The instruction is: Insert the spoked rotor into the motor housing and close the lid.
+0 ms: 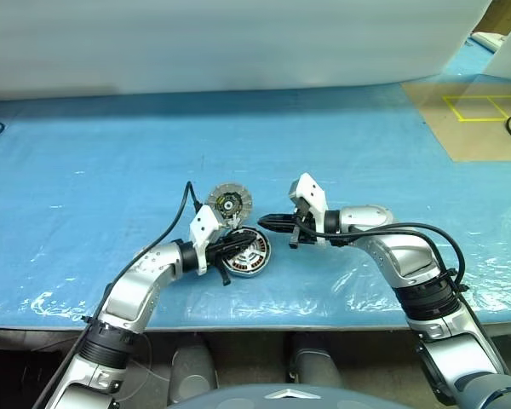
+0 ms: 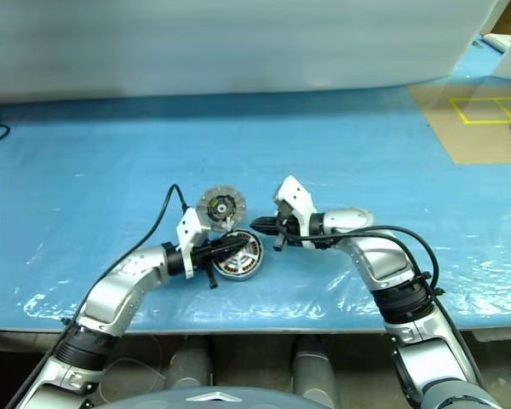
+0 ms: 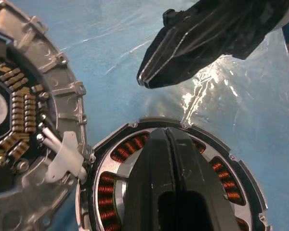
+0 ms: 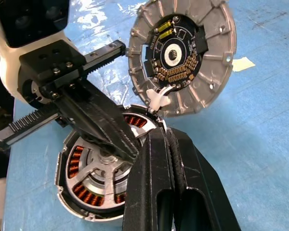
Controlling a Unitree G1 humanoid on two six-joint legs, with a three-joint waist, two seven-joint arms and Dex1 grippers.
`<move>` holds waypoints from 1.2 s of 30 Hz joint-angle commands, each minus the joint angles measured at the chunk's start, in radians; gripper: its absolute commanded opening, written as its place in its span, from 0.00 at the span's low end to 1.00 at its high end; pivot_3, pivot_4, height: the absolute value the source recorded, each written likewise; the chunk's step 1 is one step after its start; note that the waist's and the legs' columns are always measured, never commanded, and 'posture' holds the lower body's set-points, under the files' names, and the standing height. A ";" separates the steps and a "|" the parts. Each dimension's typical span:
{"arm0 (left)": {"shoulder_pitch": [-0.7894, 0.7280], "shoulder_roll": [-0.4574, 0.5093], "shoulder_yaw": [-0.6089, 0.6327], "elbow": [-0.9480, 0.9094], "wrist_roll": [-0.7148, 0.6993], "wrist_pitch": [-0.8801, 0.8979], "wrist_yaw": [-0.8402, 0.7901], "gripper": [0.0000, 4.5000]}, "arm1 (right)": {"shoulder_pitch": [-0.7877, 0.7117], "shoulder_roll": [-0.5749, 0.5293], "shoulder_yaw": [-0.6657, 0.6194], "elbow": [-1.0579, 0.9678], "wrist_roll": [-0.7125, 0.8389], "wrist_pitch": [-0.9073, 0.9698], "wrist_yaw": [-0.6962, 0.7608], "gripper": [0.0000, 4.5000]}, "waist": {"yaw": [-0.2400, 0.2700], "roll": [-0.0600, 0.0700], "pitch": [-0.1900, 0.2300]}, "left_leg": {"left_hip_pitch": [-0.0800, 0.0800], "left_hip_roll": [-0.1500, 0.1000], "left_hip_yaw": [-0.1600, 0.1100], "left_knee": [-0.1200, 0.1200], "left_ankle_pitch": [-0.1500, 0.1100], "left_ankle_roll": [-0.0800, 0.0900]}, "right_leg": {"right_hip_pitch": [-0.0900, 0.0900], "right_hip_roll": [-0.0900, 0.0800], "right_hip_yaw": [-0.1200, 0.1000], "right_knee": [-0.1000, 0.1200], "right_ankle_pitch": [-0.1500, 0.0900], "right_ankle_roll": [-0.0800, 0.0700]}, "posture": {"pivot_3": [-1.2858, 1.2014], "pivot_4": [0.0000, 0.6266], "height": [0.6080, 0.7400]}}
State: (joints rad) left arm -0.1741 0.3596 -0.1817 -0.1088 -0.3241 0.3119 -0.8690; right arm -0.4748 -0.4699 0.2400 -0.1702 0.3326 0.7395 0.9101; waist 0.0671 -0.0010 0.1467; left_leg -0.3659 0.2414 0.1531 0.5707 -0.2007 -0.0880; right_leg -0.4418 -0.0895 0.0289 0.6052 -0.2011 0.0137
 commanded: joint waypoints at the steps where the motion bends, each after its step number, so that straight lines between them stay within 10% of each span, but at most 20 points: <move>1: 0.041 0.018 0.072 -0.051 -0.060 -0.053 -0.028 0.00 | -0.010 0.014 -0.029 -0.009 0.032 -0.032 0.006 0.00 | -0.003 0.000 0.000 | 0.000 0.000 0.000 0.000 0.000 0.000 | 0.000 0.000 0.000 0.000 0.000 0.000 | 0.52 0.24 1.00; 19: 0.252 0.154 0.256 -0.141 -0.167 -0.095 -0.064 0.00 | 0.072 0.031 -0.112 -0.016 0.111 -0.153 0.043 0.00 | -0.011 -0.001 0.001 | 0.000 0.001 0.000 0.000 0.000 0.000 | 0.000 0.000 0.000 -0.001 0.000 0.000 | 0.52 0.24 1.00; 36: -0.136 0.093 0.250 0.278 -0.021 -0.198 0.023 0.00 | 0.198 -0.070 -0.139 -0.183 0.212 -0.133 0.086 0.00 | 0.004 -0.001 0.001 | 0.001 0.000 0.000 0.002 0.000 0.000 | 0.001 0.000 0.000 0.000 0.000 0.001 | 0.52 0.24 1.00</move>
State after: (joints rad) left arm -0.2669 0.4588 0.0739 0.1435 -0.3565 0.1454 -0.8433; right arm -0.2871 -0.5314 0.1090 -0.3084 0.5395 0.6355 0.9869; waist 0.0708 -0.0025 0.1474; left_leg -0.3654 0.2414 0.1532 0.5732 -0.2007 -0.0876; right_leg -0.4407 -0.0899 0.0294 0.6052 -0.2014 0.0143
